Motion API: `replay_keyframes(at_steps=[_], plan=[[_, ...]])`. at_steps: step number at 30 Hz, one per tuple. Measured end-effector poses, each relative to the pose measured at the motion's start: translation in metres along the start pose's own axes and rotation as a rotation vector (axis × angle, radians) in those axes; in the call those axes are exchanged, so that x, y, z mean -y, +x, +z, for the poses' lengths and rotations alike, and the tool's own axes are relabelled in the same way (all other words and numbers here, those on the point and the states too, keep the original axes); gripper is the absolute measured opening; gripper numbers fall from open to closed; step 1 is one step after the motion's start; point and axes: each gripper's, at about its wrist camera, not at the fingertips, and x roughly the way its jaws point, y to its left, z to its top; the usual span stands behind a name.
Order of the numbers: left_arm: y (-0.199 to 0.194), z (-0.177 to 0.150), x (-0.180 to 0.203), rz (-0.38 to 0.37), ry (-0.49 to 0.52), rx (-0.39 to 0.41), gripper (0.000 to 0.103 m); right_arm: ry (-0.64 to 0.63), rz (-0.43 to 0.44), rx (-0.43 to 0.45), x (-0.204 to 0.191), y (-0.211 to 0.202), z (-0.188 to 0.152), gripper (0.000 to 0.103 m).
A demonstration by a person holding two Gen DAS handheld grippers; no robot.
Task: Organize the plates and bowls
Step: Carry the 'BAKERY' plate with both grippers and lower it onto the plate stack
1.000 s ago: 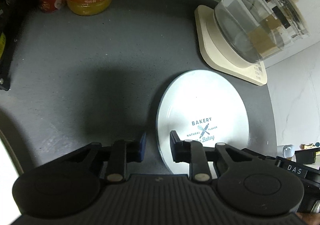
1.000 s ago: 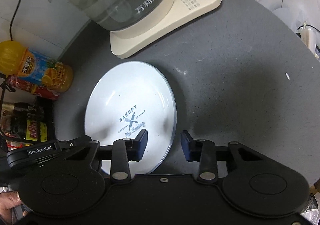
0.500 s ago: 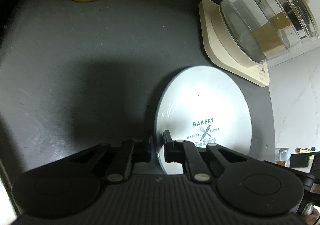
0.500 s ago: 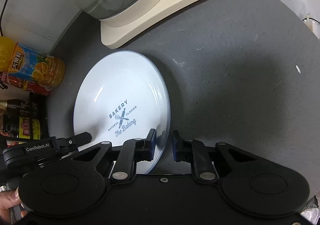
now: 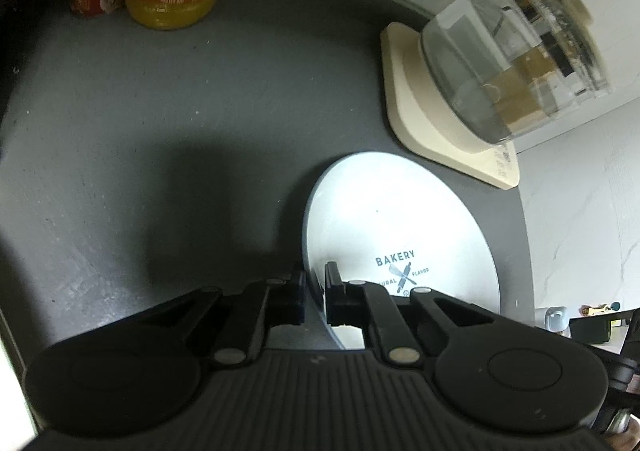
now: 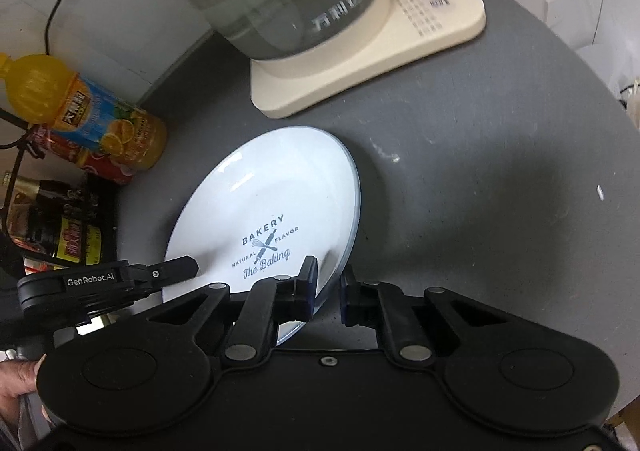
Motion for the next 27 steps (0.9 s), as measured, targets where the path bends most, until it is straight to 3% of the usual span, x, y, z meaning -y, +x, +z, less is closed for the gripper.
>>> replay_keyframes(at_steps=[17,27], plan=[[-0.057,-0.018,0.012,-0.030,0.009,0.105,0.007,-0.063,0.035,0.077,-0.019,-0.043,-0.007,0.011],[-0.090,-0.038,-0.010,-0.008,-0.054,0.178,0.007,-0.142,0.078,0.073,-0.054,-0.047,-0.016,0.011]])
